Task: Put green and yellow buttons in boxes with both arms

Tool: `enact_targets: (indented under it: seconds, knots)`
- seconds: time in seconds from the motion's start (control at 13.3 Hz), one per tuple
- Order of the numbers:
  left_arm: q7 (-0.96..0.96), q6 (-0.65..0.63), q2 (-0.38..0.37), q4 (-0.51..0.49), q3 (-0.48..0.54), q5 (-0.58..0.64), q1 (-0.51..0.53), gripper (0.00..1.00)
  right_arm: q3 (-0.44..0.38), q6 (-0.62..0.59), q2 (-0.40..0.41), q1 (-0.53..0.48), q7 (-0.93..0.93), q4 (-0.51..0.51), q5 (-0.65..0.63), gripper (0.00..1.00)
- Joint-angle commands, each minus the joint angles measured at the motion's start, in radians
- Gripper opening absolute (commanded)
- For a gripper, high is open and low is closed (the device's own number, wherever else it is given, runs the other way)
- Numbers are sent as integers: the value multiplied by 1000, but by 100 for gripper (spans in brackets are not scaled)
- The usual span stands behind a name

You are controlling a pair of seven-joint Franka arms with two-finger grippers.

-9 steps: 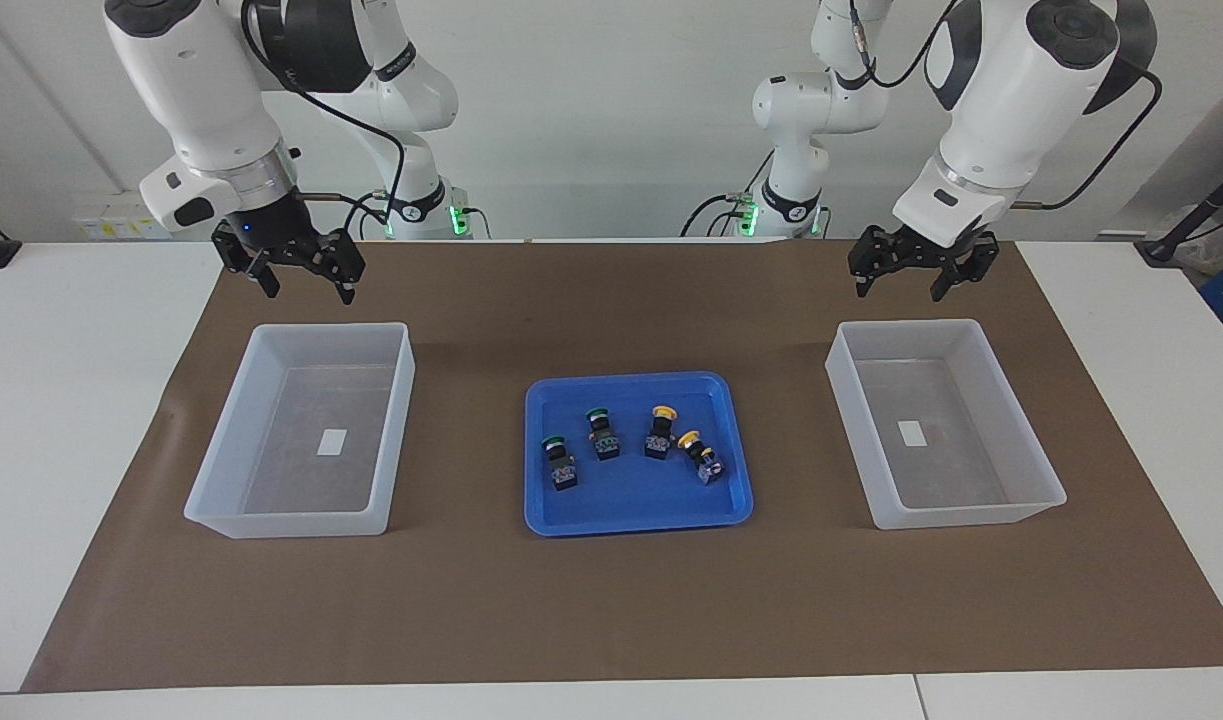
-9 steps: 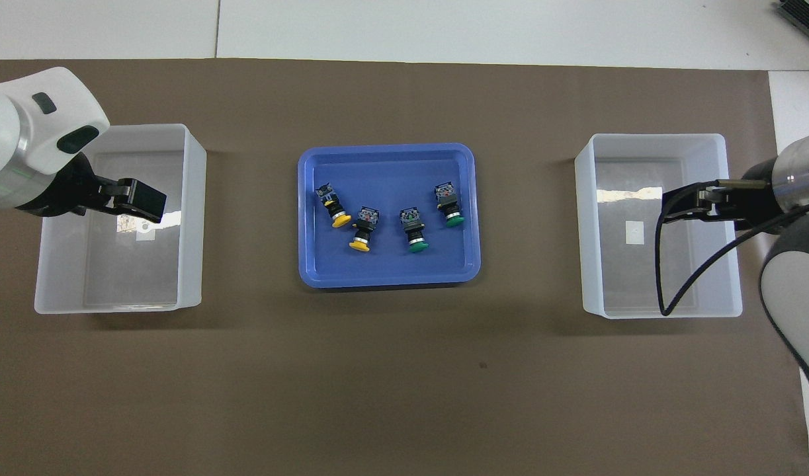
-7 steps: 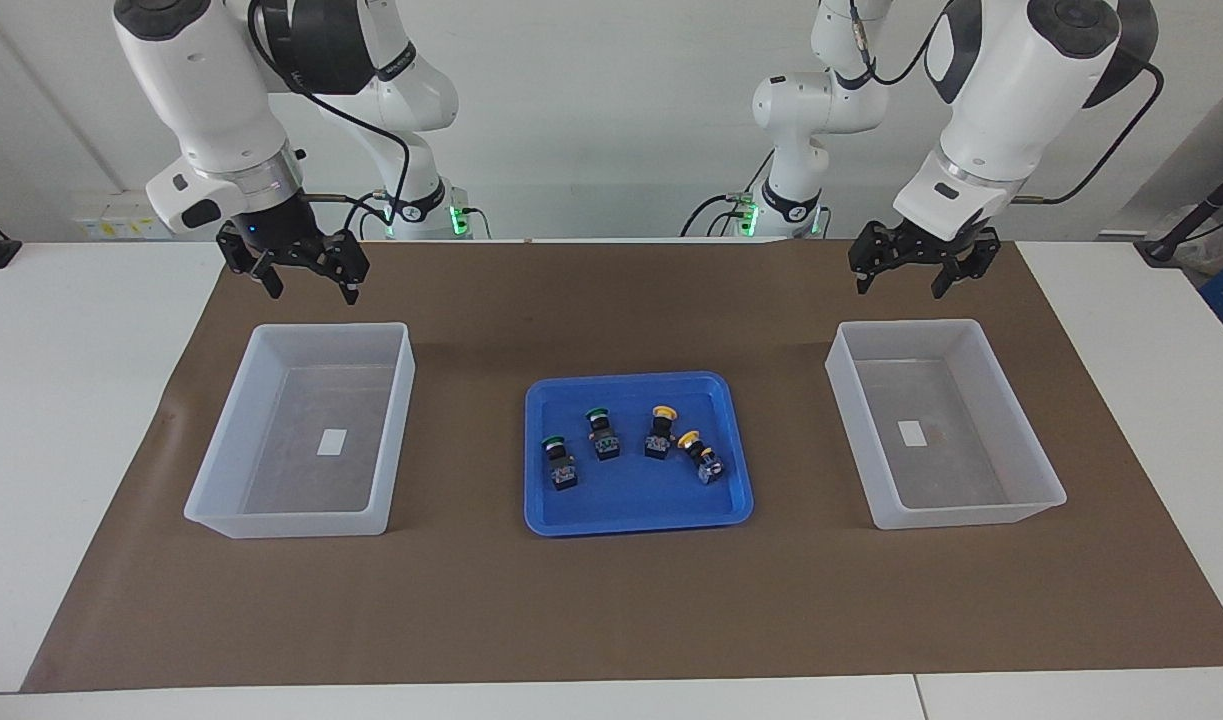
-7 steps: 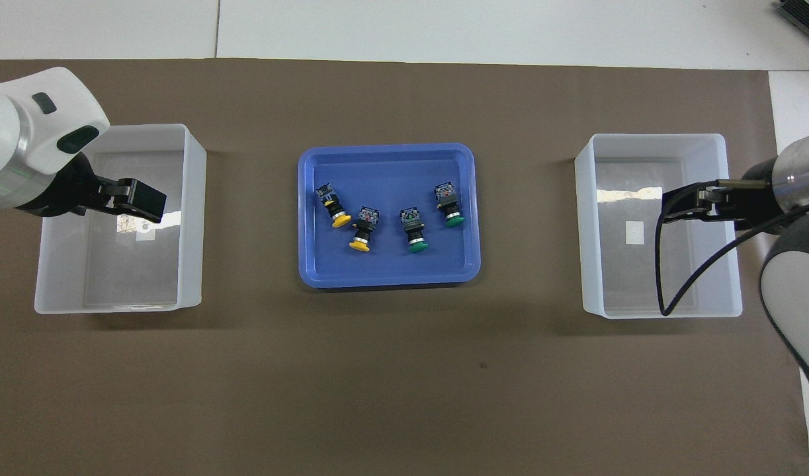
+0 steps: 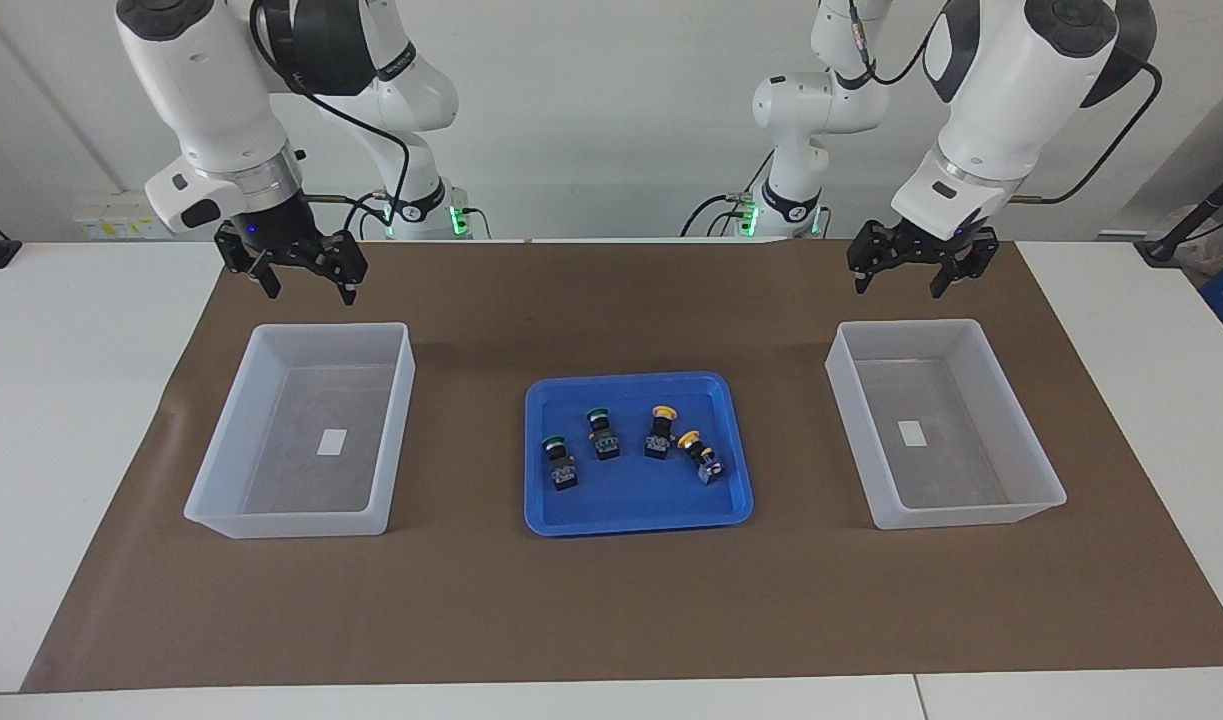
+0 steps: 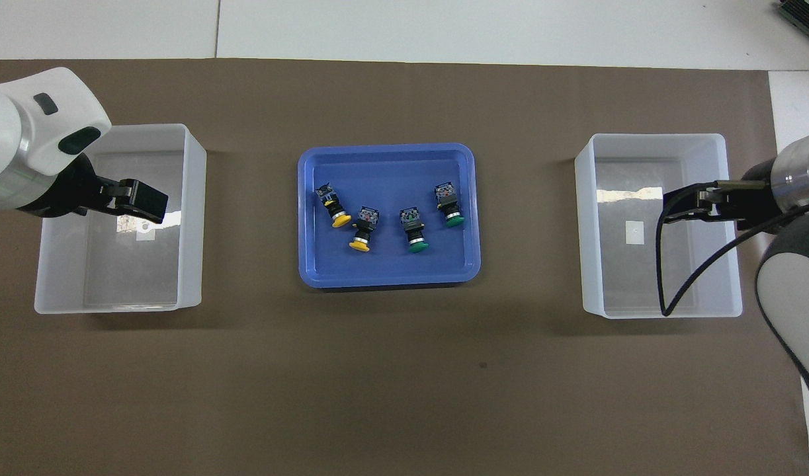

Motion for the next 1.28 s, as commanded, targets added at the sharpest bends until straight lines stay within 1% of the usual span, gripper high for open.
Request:
enact_targets:
  seconds: [0.0,0.23,0.38,0.53,0.68,0.9,1.13,1.2]
  knots:
    - [2,14,-19,-14,0,8,-2,100,4,7,-12,-3,-18,-16,-12,100]
    - [4,14,-19,-15,0,9,0,100,6,32,-11,-5,-18,-16,-1,100]
    - [4,19,-20,-18,-1,8,-2,100,7,56,3,1,-18,-22,-3,100]
    - [4,19,-20,-18,-1,8,-2,100,9,107,34,29,-18,-21,-3,100]
    - [5,21,-20,-20,-1,8,-2,100,10,157,77,62,-6,-16,-3,100]
    - [5,24,-20,-20,-1,8,-2,100,10,243,144,142,78,-14,-7,100]
    - [5,24,-20,-23,-1,8,0,100,10,360,239,239,132,-11,-18,100]
    - [5,24,-20,-23,-1,8,0,100,10,386,258,257,146,-8,-22,100]
